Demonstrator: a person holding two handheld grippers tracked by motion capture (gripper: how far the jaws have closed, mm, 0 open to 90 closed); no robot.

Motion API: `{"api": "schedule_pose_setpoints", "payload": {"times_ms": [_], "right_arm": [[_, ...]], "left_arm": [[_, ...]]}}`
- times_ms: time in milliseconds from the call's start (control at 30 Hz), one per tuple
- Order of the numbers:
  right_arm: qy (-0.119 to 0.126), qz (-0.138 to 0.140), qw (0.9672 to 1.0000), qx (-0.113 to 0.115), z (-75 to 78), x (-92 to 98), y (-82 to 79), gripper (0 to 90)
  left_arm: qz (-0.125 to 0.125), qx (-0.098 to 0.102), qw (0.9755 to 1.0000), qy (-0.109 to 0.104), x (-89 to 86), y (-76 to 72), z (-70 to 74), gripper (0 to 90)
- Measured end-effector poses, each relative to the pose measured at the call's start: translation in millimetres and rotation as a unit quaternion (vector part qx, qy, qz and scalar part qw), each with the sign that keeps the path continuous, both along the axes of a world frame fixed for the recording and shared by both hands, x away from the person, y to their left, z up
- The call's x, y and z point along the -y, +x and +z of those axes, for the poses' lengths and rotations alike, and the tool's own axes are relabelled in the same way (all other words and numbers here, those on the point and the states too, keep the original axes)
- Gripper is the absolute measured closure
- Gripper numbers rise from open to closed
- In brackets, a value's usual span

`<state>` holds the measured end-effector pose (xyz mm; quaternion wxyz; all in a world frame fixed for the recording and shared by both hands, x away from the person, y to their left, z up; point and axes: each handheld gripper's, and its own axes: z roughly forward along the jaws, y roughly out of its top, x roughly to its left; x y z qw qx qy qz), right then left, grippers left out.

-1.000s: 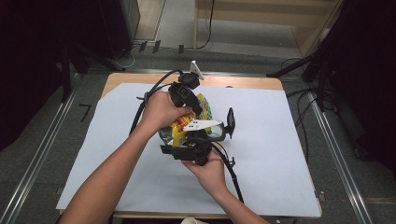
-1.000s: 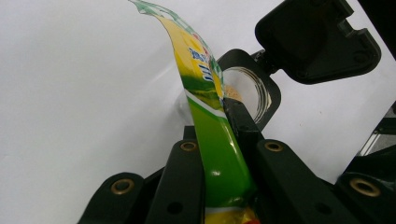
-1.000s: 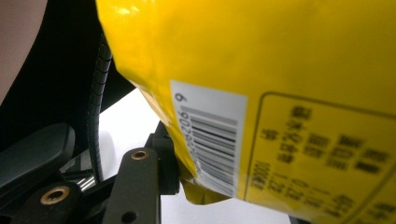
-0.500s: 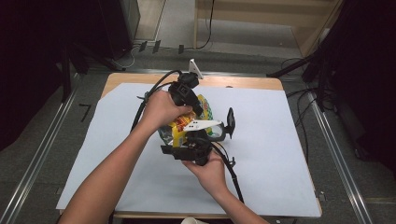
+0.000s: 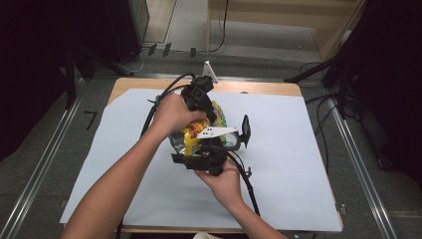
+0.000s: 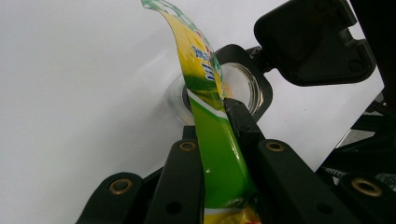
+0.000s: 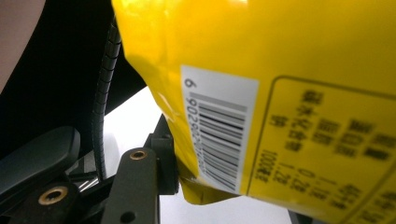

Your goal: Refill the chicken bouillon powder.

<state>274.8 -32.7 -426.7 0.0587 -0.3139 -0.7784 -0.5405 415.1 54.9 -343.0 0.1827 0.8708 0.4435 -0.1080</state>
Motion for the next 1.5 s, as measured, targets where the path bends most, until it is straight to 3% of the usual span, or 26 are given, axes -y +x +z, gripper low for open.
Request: {"api": "schedule_pose_setpoints", "payload": {"times_ms": [267, 833, 1267, 1500], "right_arm": [[-0.004, 0.001, 1.0000, 0.002, 0.8, -0.1, 0.3, 58.9], [0.005, -0.008, 0.9981, 0.061, 1.6, -0.2, -7.3, 57.7], [0.019, -0.021, 0.9986, 0.045, 0.3, 4.0, -4.9, 58.2], [0.017, -0.021, 0.9987, 0.044, -0.1, 3.4, -5.0, 58.2]], "left_arm": [[0.003, -0.005, 1.0000, 0.005, 0.6, 2.7, -2.0, 85.6], [-0.003, -0.003, 0.9998, 0.017, 5.3, 3.4, 4.8, 84.3], [0.001, -0.007, 0.9999, 0.010, 5.3, 1.4, 5.1, 77.4], [-0.006, -0.004, 0.9999, 0.016, 6.1, 0.3, 4.1, 79.6]]}}
